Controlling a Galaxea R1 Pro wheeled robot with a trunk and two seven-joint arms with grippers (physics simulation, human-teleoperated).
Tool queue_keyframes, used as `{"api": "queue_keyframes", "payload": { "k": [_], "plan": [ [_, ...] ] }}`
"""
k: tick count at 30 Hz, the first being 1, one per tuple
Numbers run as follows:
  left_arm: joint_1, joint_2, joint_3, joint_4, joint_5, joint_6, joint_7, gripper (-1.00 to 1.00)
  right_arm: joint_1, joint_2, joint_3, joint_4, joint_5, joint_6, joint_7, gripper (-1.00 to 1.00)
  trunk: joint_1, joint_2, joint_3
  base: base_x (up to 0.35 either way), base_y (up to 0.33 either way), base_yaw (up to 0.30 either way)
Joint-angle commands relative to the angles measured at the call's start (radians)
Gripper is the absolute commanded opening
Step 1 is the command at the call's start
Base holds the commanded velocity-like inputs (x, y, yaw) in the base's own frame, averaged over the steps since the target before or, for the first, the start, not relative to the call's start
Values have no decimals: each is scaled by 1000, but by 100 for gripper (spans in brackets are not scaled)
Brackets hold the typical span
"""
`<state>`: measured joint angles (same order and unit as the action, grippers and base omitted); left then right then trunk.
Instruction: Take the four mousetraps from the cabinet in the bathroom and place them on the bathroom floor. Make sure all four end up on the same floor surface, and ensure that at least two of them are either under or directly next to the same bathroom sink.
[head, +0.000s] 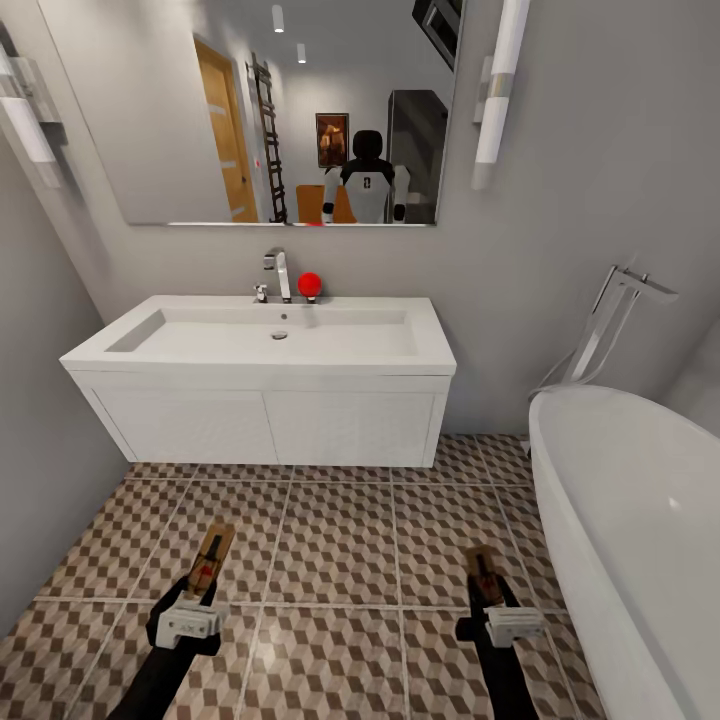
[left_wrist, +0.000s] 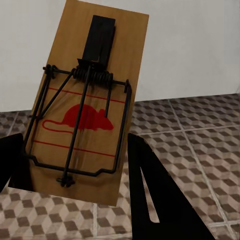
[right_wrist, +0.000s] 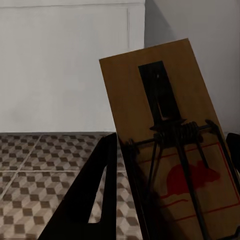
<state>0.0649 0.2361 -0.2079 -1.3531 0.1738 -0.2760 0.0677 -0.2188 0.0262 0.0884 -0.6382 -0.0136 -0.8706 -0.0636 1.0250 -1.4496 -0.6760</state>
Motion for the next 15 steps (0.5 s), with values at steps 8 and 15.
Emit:
{"api": "queue_keyframes", "payload": {
  "k": [8, 15],
  "plan": [
    [4, 7, -5, 1, 1, -2, 11, -100, -1, -2, 6, -100, -3, 170, -2, -100, 0, 0, -1, 0, 0, 0],
    [4, 5, -5, 8, 4, 54, 12, -100, -1, -2, 7, -163, -3, 299, -2, -100, 0, 0, -1, 0, 0, 0]
  ]
}}
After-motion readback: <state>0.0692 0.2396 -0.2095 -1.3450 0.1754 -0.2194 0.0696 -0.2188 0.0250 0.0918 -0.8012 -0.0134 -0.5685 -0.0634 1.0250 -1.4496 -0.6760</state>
